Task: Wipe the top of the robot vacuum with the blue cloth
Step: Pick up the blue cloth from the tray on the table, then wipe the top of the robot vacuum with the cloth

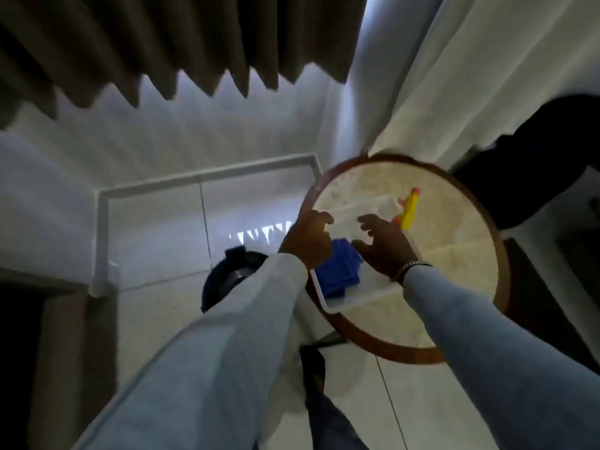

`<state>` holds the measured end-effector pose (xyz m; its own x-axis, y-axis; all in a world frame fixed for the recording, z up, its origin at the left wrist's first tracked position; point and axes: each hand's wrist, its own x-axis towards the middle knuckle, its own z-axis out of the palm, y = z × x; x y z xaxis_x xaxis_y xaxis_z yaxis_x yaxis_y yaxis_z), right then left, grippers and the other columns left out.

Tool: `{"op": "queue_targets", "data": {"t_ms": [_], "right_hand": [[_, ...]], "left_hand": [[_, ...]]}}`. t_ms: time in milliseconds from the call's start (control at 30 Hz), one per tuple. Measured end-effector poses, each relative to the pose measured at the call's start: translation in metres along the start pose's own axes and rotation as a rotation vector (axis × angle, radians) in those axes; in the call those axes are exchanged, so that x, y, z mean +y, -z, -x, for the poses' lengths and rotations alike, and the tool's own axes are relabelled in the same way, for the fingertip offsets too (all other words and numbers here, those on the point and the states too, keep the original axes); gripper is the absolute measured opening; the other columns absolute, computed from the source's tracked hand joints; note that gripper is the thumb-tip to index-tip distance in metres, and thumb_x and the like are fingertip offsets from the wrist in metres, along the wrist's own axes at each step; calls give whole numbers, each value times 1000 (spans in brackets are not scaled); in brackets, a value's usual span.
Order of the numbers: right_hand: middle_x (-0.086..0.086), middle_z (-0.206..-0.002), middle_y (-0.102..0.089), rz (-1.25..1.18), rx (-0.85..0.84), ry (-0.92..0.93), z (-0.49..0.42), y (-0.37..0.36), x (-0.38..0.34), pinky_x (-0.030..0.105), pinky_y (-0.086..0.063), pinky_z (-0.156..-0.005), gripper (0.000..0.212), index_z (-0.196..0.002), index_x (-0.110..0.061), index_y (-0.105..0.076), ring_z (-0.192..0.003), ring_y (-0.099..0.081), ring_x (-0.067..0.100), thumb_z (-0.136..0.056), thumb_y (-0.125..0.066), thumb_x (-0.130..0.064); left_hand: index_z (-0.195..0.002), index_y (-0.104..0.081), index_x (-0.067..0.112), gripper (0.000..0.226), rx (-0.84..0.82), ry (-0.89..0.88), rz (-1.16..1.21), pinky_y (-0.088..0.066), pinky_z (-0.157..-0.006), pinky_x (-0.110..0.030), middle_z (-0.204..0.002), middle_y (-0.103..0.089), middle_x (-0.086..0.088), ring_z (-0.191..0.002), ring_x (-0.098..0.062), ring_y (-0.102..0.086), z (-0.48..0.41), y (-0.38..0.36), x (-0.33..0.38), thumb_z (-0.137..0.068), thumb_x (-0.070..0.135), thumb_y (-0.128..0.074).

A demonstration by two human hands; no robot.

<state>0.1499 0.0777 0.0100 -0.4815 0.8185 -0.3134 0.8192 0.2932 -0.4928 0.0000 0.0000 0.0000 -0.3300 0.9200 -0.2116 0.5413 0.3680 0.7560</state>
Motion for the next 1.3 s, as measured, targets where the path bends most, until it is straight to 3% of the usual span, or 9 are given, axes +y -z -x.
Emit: {"op": "queue_targets", "data": {"t_ms": [133,267,367,533,700,833,1033,1200,1300], "right_hand": [[14,-127,-60,-76,-107,-192,-19,-53,50,44,-51,-95,59,-130,-16,-45,-113,-58,29,-79,-73,-25],[18,-119,-61,-177,-140,-331,-36,-99,70,35,-46,-74,62,-125,-8,-44,-103,-59,33,-78,-75,-34],[20,-121,-59,-237,-82,-433,-43,-127,75,34,-44,-76,68,-125,-5,-43,-106,-58,35,-75,-77,-36],[12,-115,-66,-532,-36,-568,-45,-124,76,33,-51,-88,57,-120,-10,-58,-105,-62,28,-70,-80,-24],[7,-103,-69,-843,-56,-432,-36,-84,64,30,-55,-69,30,-102,-14,-67,-92,-66,22,-74,-73,-7],[7,-97,-65,-1065,-91,-268,-38,-73,27,40,-53,-76,29,-93,-16,-62,-93,-61,31,-76,-61,7],[-3,-104,-63,-886,-78,-60,-38,-149,-39,24,-56,-71,50,-119,-12,-54,-88,-65,8,-76,-64,10],[10,-106,-67,-621,5,-21,-72,-241,-56,33,-58,-78,62,-137,-15,-42,-84,-66,19,-80,-64,-3],[7,-107,-68,-407,133,195,-95,-298,-55,19,-52,-82,49,-130,-12,-50,-87,-63,13,-84,-64,-2]], "left_hand": [[-123,-51,4,39,-270,69,-268,-46,-100,-40,-128,-54,-19,-118,-35,-53,-32,-63,-41,-85,5,-54],[-128,-46,3,48,-360,-118,-605,-36,-109,-48,-124,-56,-20,-114,-38,-55,-65,-95,-64,-84,16,-61],[-138,-35,6,62,-457,-36,-523,-47,-100,-50,-129,-51,-23,-116,-39,-54,-81,-112,-74,-86,21,-64],[-119,-52,0,41,-367,150,-138,-52,-90,-40,-117,-58,-23,-107,-36,-58,-99,-103,-65,-80,1,-61],[-109,-63,1,34,-225,145,205,-52,-84,-37,-110,-66,-19,-103,-30,-61,-72,-62,-53,-75,-4,-69],[-107,-64,4,38,16,168,509,-56,-84,-37,-103,-68,-14,-97,-28,-65,-33,-26,-60,-72,-5,-74],[-119,-58,15,43,314,274,617,-57,-84,-30,-105,-68,-4,-96,-18,-66,7,5,-150,-79,9,-73],[-145,-28,21,84,243,425,270,-30,-109,-32,-149,-40,-4,-138,-28,-37,31,-9,-281,-77,31,-76],[-148,-7,24,112,10,298,-26,-14,-120,-52,-159,-13,-9,-147,-32,-11,40,-34,-347,-66,49,-80]]}}
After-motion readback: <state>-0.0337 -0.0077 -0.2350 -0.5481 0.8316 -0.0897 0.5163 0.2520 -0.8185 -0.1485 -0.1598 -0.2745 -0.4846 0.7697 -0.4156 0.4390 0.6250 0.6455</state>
